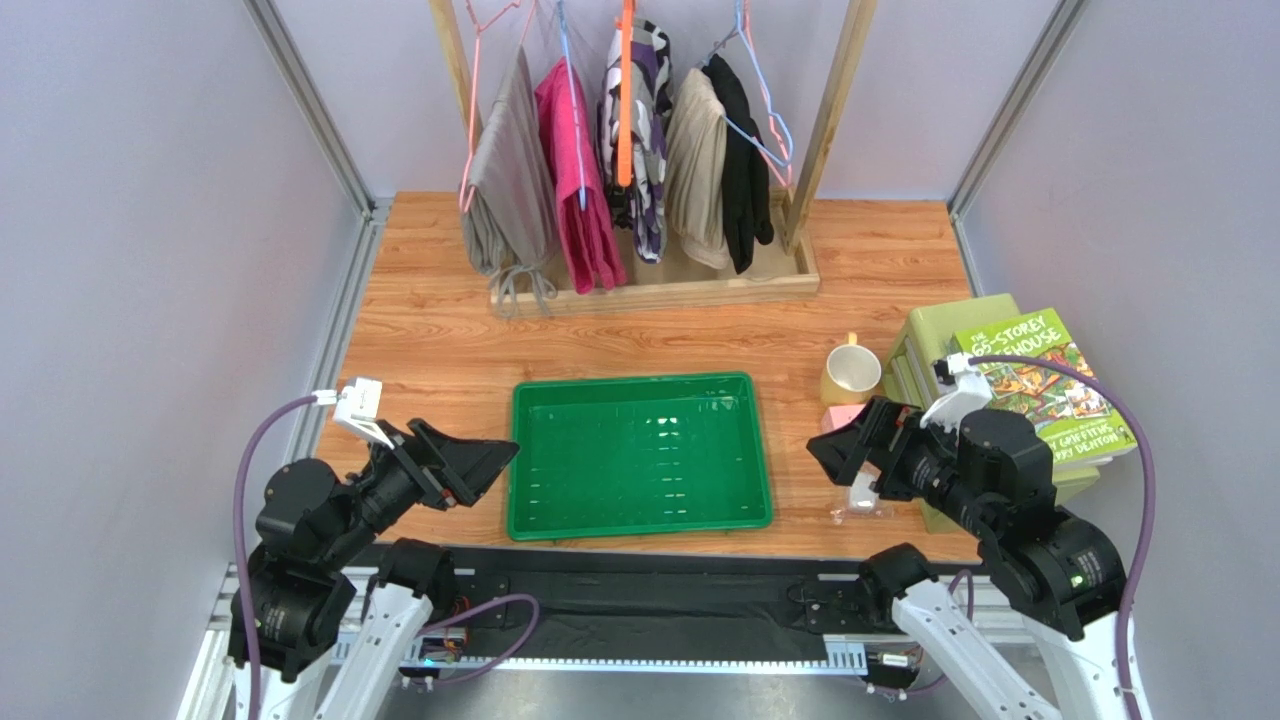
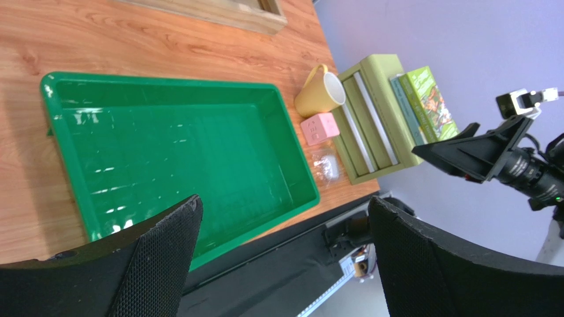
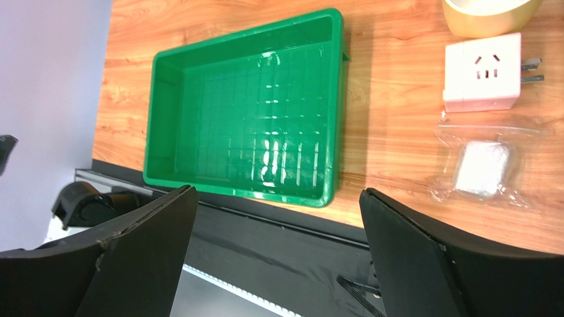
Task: Remove the trousers from the hanger
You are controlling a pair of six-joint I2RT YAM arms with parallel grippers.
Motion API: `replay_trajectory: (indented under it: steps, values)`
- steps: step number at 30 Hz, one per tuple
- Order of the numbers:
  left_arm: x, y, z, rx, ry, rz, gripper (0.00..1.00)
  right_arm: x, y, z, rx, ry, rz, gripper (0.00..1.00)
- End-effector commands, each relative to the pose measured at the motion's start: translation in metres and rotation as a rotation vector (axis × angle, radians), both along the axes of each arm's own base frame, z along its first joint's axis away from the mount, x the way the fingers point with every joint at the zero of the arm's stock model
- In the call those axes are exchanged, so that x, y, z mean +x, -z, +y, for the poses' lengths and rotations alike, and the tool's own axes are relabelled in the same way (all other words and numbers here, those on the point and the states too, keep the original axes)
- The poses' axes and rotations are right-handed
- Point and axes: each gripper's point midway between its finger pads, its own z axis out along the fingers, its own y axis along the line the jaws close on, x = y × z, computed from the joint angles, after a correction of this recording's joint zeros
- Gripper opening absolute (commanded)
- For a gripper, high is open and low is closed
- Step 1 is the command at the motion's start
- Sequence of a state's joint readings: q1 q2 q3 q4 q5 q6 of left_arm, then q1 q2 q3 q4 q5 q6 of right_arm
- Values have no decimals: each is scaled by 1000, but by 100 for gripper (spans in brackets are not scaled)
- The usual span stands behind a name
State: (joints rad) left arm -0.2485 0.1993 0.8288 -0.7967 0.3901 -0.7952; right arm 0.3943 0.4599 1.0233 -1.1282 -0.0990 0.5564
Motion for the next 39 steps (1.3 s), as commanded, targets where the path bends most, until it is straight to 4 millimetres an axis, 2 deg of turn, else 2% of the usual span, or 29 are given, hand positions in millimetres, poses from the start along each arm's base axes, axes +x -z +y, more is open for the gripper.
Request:
replay_trajectory:
  steps: [1,3,7,9,16,20,25,26,27,30,31,32,33,35,36,37,38,39]
  values:
    - [-9,7,2,66,29,12,99,-17,-5,-1,-21,-71,-34,100]
    - [-8,11,3,92,31,43,99,-24,-13,1,1,-95,-68,100]
    - [-2,2,-2,133,72,58,99,-28,-18,4,17,-125,-95,100]
    - [4,-2,-7,144,104,75,100,-28,-15,7,14,-150,-86,100]
    - [22,-38,-19,124,151,53,98,-26,2,16,6,-188,1,100]
    - [37,-51,-22,125,141,61,97,-21,17,-2,-55,-71,86,100]
    - [67,-76,-29,132,143,49,95,-25,19,-7,-58,-19,149,100]
    - [76,-74,-30,146,140,71,95,-29,16,0,-34,-64,148,100]
    - [79,-92,-29,150,133,30,95,-33,15,5,-24,-113,140,100]
    - [98,-113,-33,185,147,3,95,-43,12,18,11,-229,76,100]
    - [102,-117,-35,192,156,6,95,-45,15,18,14,-235,67,100]
    - [116,-111,-38,211,165,40,95,-45,17,19,14,-242,69,100]
    - [119,-127,-38,211,162,5,95,-45,20,17,8,-237,79,100]
    - [142,-128,-40,231,146,19,96,-40,32,11,-42,-193,152,100]
    - [147,-146,-40,236,136,-28,96,-38,36,5,-72,-158,180,100]
    - [156,-151,-41,243,130,-38,96,-39,44,-3,-114,-120,239,100]
    - [175,-145,-45,251,135,-8,96,-31,43,-15,-173,-53,264,100]
    - [180,-166,-46,249,130,-64,96,-29,42,-20,-192,-13,285,100]
